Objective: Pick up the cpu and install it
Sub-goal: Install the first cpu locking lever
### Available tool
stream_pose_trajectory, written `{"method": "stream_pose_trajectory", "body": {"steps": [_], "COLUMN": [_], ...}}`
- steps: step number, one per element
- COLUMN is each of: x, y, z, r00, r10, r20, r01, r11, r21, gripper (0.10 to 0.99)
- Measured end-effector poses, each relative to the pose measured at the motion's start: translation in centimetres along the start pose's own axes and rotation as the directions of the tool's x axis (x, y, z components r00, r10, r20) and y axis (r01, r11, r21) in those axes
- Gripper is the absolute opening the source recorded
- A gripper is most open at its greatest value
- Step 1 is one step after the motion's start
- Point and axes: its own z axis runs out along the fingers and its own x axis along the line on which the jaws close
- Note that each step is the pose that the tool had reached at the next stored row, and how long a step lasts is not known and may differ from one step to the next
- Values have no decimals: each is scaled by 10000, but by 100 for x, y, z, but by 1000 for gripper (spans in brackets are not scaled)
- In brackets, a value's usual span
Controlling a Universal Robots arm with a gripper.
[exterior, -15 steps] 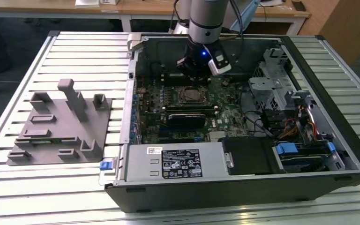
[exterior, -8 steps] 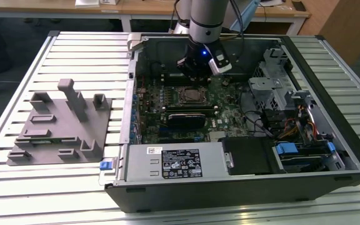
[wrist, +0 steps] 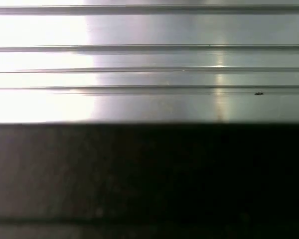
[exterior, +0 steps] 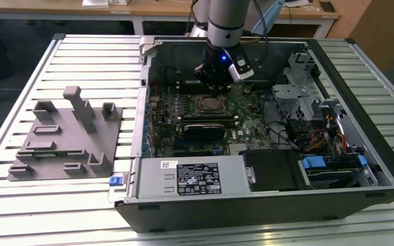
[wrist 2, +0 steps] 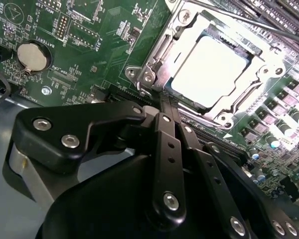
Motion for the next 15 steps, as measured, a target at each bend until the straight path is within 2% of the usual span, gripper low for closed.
{"method": "stream_pose_trajectory", "body": {"steps": [7, 13, 15], "x": [1, 1, 0], "y": [30, 36, 30], "z": [1, -110, -115], "r00": [10000, 10000, 10000], "r10": [-19, -20, -21], "r20": [-27, -32, -33], "r01": [18, 20, 21], "r11": [10000, 10000, 10000], "r21": [-9, -10, -11], "gripper": [106, 106, 106]}}
